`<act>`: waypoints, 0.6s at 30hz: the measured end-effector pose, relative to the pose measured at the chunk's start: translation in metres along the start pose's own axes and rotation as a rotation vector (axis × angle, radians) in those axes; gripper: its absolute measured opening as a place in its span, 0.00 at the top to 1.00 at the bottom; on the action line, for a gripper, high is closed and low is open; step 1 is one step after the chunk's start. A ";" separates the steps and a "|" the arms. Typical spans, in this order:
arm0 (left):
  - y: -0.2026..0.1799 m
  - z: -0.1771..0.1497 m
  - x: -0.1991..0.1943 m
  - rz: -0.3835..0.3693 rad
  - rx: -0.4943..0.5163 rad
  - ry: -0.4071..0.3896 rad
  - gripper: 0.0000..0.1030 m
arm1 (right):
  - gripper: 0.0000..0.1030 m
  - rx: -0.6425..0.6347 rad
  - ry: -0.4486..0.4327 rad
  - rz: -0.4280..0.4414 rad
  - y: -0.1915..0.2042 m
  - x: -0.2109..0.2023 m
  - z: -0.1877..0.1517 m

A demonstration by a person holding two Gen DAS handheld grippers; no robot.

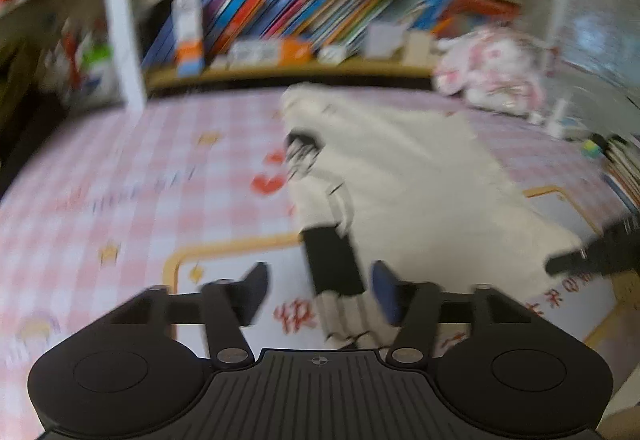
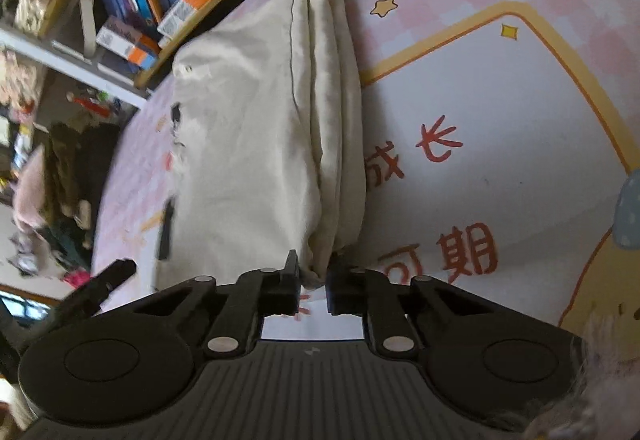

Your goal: Fold clothes

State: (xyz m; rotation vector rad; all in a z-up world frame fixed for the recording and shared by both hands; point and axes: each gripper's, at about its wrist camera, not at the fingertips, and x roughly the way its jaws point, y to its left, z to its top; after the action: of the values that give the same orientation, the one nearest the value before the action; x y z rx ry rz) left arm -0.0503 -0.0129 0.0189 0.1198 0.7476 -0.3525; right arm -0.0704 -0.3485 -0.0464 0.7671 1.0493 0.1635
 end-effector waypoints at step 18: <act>-0.081 -0.024 0.014 -0.164 0.327 -0.039 0.28 | 0.91 0.083 -0.073 0.226 0.050 -0.024 0.033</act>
State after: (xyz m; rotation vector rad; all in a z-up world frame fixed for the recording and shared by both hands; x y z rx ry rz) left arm -0.0849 -0.0871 -0.0069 0.3595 0.6584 -0.6310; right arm -0.0437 -0.3392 0.0117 0.9605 0.9031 0.2845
